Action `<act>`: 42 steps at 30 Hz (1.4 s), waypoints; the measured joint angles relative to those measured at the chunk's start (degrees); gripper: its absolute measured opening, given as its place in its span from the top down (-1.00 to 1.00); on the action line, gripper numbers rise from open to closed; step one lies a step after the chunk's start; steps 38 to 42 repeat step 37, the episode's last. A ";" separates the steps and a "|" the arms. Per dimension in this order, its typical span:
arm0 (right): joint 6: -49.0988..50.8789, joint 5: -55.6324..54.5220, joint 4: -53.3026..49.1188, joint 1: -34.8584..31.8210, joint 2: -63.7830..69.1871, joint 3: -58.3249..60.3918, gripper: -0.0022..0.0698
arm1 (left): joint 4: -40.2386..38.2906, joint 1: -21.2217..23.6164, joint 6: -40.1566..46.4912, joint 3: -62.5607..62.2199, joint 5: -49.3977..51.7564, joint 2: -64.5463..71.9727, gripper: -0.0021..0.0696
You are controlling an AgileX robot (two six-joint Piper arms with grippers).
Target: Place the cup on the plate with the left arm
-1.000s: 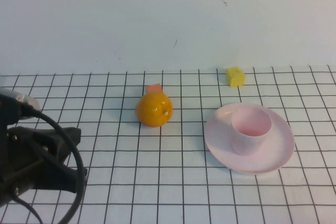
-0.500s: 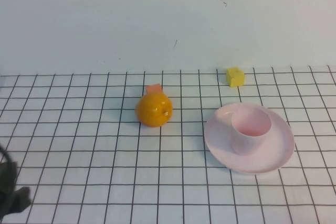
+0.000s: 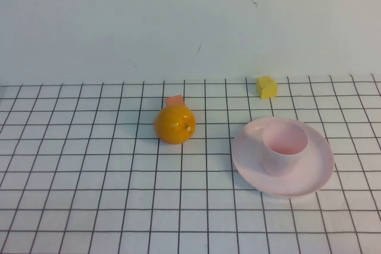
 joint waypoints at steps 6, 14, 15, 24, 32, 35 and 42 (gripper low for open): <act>0.00 0.00 0.00 0.00 0.00 0.00 0.95 | -1.13 0.86 1.35 9.77 -9.10 -5.13 0.94; 0.00 0.00 0.00 0.00 0.00 0.00 0.95 | -2.65 0.86 3.11 9.90 -7.26 -6.77 0.94; 0.00 0.00 0.00 0.00 0.00 0.00 0.95 | -2.65 0.86 3.62 9.90 -7.26 -6.77 0.94; 0.00 0.00 0.00 0.00 0.00 0.00 0.95 | -7.37 -0.49 15.84 9.90 -7.26 -6.77 0.94; 0.00 0.00 0.00 0.00 0.00 0.00 0.95 | -10.36 -2.28 19.22 9.90 -7.36 -6.77 0.94; 0.00 0.00 0.00 0.00 0.00 0.00 0.95 | -10.36 -2.28 19.00 9.90 -7.47 -6.77 0.95; 0.00 0.00 0.00 0.00 0.00 0.00 0.95 | -10.36 -2.28 18.90 9.90 -7.47 -6.77 0.95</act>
